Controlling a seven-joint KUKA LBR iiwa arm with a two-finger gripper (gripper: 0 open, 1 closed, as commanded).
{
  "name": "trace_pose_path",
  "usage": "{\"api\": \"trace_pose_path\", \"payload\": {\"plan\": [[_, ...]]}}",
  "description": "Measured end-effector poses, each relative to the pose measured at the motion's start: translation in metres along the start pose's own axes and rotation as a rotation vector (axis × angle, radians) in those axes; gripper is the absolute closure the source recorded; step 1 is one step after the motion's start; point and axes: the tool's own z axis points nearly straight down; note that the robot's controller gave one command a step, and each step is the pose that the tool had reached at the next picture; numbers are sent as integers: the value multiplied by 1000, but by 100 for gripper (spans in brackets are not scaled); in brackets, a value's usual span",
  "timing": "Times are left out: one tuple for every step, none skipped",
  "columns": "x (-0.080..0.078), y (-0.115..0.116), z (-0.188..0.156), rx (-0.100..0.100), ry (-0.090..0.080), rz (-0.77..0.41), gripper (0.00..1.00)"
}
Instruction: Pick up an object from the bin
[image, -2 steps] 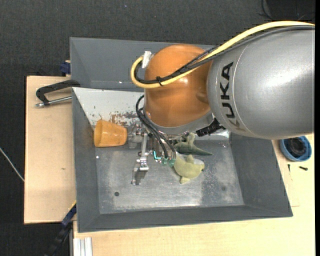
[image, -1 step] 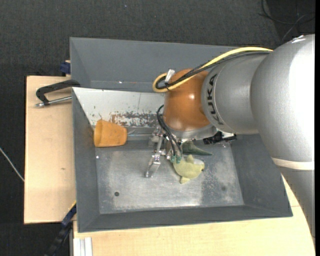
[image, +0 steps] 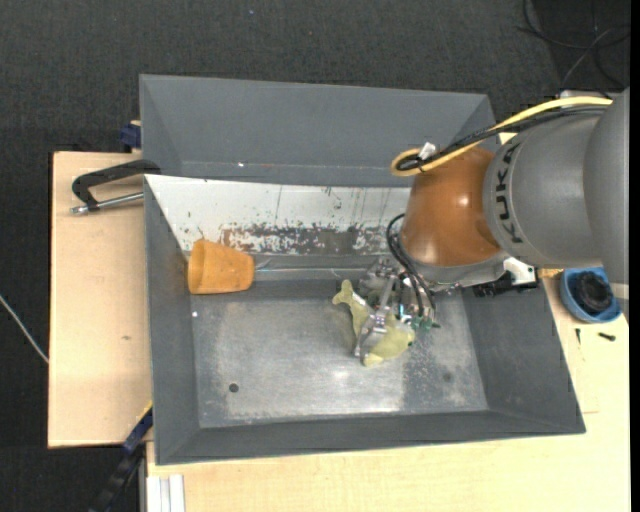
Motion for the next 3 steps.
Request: {"api": "trace_pose_path", "payload": {"plan": [[-1,2,-1,-2,1,-1,0],[-1,3,-2,-2,2,-2,0],[-2,5,-3,-2,0,-2,0]]}}
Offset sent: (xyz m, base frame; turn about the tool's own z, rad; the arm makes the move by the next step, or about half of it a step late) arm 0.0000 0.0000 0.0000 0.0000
